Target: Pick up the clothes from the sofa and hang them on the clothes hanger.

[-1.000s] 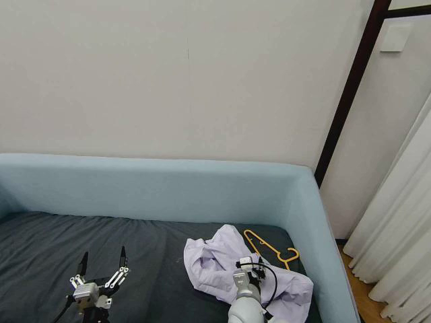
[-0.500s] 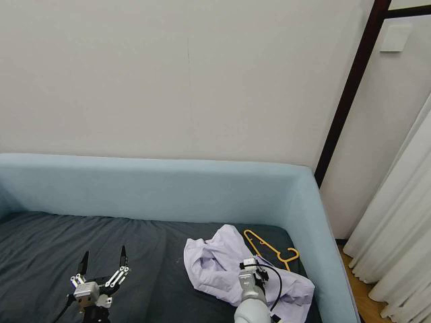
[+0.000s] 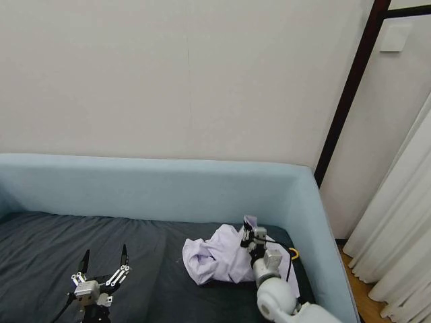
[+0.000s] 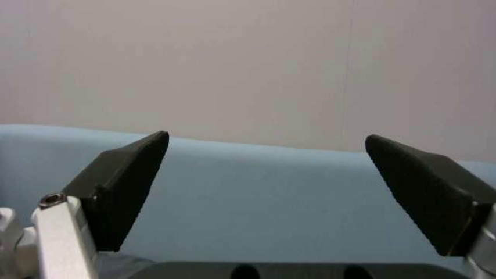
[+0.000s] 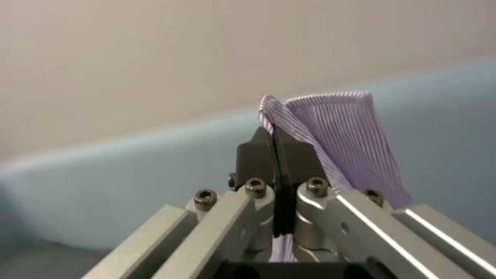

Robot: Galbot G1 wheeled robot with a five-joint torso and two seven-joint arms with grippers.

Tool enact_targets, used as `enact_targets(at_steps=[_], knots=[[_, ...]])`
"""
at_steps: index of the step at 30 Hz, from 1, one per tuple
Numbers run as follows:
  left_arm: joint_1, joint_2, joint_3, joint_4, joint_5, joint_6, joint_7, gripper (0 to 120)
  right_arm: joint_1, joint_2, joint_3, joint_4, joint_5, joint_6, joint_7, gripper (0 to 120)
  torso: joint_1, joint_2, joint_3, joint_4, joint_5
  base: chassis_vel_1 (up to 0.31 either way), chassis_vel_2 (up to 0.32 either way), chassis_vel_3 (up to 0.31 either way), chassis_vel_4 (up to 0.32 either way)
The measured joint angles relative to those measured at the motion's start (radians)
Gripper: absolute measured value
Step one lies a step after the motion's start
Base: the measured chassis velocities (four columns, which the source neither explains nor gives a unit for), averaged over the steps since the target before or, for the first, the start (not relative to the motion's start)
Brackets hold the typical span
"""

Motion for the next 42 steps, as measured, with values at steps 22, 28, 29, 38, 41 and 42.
enact_targets(at_steps=[22,28,29,38,41,42], knots=[[-0.014,0.015,-0.020,0.000,-0.049,-0.001,-0.001,100,0.641,-0.041,-0.149,-0.058,0.504,0.002,-0.474,0,0.000,0.000,0.000,0.0002,-0.0005,0.000,0.000,0.000,0.000],[-0.033,0.020,0.003,0.014,-0.065,-0.010,0.015,100,0.736,-0.031,-0.173,-0.043,0.524,-0.008,-0.453,0,0.000,0.000,0.000,0.0001,-0.0005,0.000,0.000,0.000,0.000],[-0.037,0.023,0.010,0.018,-0.070,-0.014,0.023,100,0.743,-0.029,-0.176,-0.039,0.526,-0.008,-0.447,0,0.000,0.000,0.000,0.0001,-0.0005,0.000,0.000,0.000,0.000],[-0.098,0.093,0.110,0.045,-0.248,-0.061,0.221,100,0.689,-0.020,-0.191,-0.011,0.483,-0.008,-0.440,0,0.000,0.000,0.000,0.0000,0.0001,0.000,0.000,0.000,0.000],[-0.154,0.126,0.140,0.092,-0.268,-0.076,0.318,100,0.665,-0.018,-0.187,-0.009,0.471,-0.008,-0.440,0,0.000,0.000,0.000,0.0001,0.0000,0.000,0.000,0.000,0.000],[-0.179,0.135,0.151,0.120,-0.254,-0.083,0.340,100,0.660,-0.018,-0.187,-0.009,0.467,-0.008,-0.441,0,0.000,0.000,0.000,0.0000,-0.0001,0.000,0.000,0.000,0.000]])
